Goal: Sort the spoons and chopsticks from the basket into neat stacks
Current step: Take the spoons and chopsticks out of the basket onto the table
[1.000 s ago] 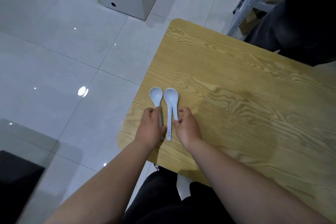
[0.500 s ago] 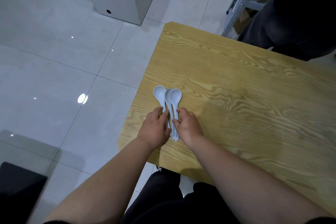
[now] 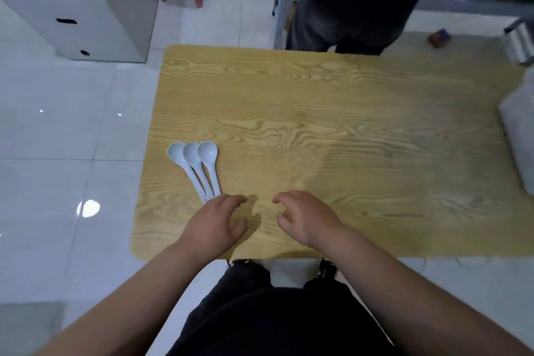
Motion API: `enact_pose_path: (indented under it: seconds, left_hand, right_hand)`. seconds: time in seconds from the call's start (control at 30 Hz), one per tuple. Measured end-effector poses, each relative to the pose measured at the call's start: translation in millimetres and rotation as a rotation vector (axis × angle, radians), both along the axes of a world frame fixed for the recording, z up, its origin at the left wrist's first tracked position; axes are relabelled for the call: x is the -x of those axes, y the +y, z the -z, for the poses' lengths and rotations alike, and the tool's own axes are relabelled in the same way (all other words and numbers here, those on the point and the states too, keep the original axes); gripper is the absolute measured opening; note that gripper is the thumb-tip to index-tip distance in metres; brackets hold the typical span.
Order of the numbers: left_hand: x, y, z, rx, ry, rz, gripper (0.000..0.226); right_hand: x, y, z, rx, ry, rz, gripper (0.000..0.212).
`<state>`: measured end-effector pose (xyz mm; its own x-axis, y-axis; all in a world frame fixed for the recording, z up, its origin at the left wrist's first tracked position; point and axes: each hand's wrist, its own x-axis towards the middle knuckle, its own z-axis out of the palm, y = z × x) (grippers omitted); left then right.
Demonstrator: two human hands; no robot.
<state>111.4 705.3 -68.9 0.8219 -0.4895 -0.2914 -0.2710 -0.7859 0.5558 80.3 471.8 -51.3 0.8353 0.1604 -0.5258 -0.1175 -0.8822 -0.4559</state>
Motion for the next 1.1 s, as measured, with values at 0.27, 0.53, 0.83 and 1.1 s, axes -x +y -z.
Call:
enact_pose_path:
  seconds: [0.27,0.53,0.83,1.1]
  left_hand:
    - [58.1,-142.4,-26.6,0.174,0.233,0.122,0.045]
    - [150.1,-334.0,-46.6,0.272,0.241,0.207,0.030]
    - [200.6,-449.0,-59.2,0.205,0.278,0.350,0.026]
    - [183.4,-511.7,-46.3,0.189,0.369,0.406,0.026]
  right_hand:
    - [167.4,-142.7,-20.7,-0.193,-0.053,0.528,0.034]
    - [337.3,-276.8,-21.4,-0.295,-0.103,0.901,0.024]
    - [384.8,-387.5,-39.0,-0.344,-0.215,1.185,0.018]
    - [353.3,-476.5,-54.2,-0.255,-0.265,1.221,0.017]
